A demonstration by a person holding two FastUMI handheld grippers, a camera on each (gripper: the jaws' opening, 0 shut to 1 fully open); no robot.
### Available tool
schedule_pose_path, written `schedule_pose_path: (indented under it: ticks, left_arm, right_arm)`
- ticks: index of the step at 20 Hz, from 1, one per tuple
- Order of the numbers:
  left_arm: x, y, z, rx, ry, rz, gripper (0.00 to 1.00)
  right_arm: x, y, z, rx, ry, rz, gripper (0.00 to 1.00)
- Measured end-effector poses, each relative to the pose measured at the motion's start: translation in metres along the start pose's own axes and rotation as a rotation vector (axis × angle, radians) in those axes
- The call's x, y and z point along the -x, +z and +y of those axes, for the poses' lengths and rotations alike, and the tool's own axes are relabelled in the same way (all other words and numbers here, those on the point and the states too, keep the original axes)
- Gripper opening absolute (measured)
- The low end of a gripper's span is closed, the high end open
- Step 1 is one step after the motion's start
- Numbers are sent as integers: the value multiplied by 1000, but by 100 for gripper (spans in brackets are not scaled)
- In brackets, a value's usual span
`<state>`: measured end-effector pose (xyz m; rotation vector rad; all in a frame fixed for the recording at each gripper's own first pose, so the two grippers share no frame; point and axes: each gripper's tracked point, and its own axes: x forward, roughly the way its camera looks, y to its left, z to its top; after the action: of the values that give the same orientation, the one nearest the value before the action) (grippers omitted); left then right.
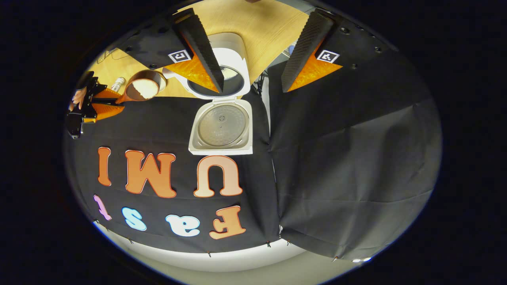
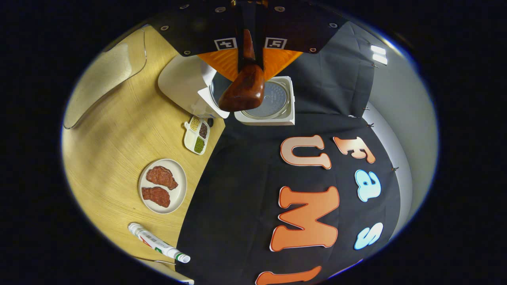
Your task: Close the left gripper, press the button to open the rice cooker; take a wooden spoon from the chopstick holder with the right hand, scoop a spoonful of rice and pour it into the rice cooker, then put the wooden spoon back into the chopstick holder.
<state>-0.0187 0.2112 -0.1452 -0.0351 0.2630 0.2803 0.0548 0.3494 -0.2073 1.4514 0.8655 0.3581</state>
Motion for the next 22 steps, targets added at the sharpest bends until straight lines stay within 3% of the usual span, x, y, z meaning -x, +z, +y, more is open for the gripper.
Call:
schedule_pose_path:
  ticks: [5, 9, 22]
  left_arm:
    - [0, -7, 21, 16, 20, 5, 99]
    - [5, -11, 33, 38, 41, 9, 99]
    - [-6, -3, 66, 36, 62, -4, 99]
  right_arm:
    - [-48, 1, 30, 33, 16, -19, 11]
    - [-84, 0, 34, 89, -24, -26, 11]
    - [-155, -12, 44, 560, -178, -72, 11]
